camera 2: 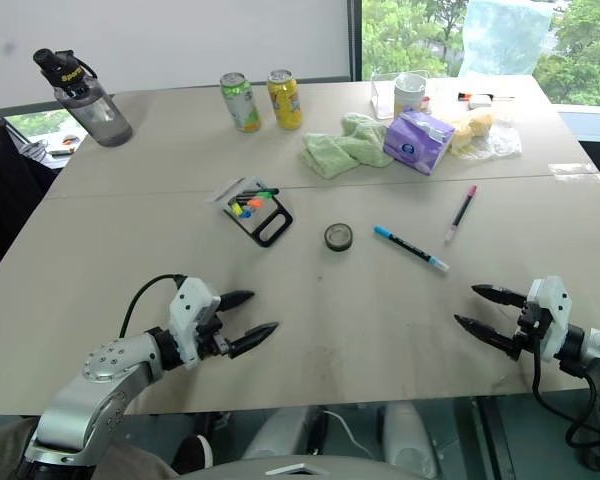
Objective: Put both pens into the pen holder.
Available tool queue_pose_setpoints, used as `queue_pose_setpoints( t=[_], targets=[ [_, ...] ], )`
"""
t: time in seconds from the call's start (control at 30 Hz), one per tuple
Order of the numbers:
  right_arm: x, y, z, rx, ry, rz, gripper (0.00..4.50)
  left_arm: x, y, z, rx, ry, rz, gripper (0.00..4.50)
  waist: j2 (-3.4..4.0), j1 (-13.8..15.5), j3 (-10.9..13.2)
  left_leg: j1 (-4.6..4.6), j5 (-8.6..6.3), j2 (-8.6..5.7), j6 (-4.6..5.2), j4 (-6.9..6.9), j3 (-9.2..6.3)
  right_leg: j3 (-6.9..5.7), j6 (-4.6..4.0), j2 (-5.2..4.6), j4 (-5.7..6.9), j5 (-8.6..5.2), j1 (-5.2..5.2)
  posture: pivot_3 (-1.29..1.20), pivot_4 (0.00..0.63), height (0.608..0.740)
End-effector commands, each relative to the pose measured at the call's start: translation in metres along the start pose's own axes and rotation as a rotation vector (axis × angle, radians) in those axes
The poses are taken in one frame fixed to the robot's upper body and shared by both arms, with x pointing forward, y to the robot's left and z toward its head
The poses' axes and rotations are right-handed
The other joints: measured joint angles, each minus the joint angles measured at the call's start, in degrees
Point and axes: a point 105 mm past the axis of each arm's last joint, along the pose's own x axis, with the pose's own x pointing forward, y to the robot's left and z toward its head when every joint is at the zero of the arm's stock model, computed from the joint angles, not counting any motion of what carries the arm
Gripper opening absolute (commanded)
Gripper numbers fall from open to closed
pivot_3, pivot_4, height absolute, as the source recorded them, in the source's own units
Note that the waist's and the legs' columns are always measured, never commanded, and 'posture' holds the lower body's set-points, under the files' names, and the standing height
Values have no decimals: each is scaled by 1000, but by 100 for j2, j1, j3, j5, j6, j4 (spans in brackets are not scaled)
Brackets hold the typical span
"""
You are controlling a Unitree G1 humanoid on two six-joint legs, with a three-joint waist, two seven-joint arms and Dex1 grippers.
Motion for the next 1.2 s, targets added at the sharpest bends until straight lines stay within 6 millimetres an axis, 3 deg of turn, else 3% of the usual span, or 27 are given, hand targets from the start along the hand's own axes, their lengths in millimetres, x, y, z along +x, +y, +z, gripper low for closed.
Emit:
queue_pose_setpoints(
  t=[0.03,0.77,0.93,1.1,1.2],
  targets=[
    [0,-3,8,-30,-25,-1,3788,-1,0,5,17,-21,-6,4389,0,0,0,0,0,0,0,0,0,0,0,0,0,0,0,0,150,740],
    [8,3,8,-13,-50,3,3788,-3,1,2,13,-10,-18,4389,0,0,0,0,0,0,0,0,0,0,0,0,0,0,0,0,150,740],
    [22,7,12,-16,-42,30,3788,-7,-1,16,26,-59,-67,4389,0,-5,0,0,0,0,0,0,0,0,0,0,0,0,0,0,150,740],
    [45,13,35,-27,-102,80,3788,-14,0,33,24,-93,-125,4389,0,-11,1,-1,0,1,0,1,-1,0,0,0,1,0,-2,0,150,740],
    [67,24,59,-62,-143,150,3788,-22,-1,45,1,-111,-186,4389,-1,-18,2,-2,0,1,-1,0,-2,-1,0,0,1,0,-4,0,150,740]
  ],
)
